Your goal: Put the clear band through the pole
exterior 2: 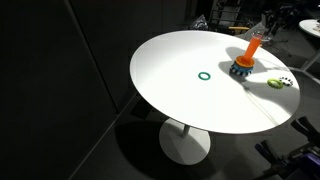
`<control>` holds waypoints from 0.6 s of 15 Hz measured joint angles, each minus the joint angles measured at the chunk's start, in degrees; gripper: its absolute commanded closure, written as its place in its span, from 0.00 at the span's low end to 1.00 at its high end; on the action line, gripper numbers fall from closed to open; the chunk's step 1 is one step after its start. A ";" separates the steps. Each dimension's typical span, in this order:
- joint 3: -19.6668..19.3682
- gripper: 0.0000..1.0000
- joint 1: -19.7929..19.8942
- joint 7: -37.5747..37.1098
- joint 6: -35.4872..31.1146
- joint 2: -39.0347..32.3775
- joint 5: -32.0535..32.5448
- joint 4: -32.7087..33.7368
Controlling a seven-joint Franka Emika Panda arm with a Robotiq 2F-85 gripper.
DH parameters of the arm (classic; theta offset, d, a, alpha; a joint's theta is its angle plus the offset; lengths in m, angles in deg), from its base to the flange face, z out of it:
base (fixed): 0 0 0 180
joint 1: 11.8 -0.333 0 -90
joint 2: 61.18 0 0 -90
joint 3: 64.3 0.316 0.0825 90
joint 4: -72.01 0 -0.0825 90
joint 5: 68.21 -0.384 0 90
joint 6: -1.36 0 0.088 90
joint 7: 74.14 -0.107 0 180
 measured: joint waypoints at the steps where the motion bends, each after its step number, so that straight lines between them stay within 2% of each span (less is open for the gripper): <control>1: 0.00 0.91 0.00 0.00 0.01 0.00 0.00 0.00; 9: 0.49 0.91 -0.14 0.00 0.01 -0.15 0.00 0.02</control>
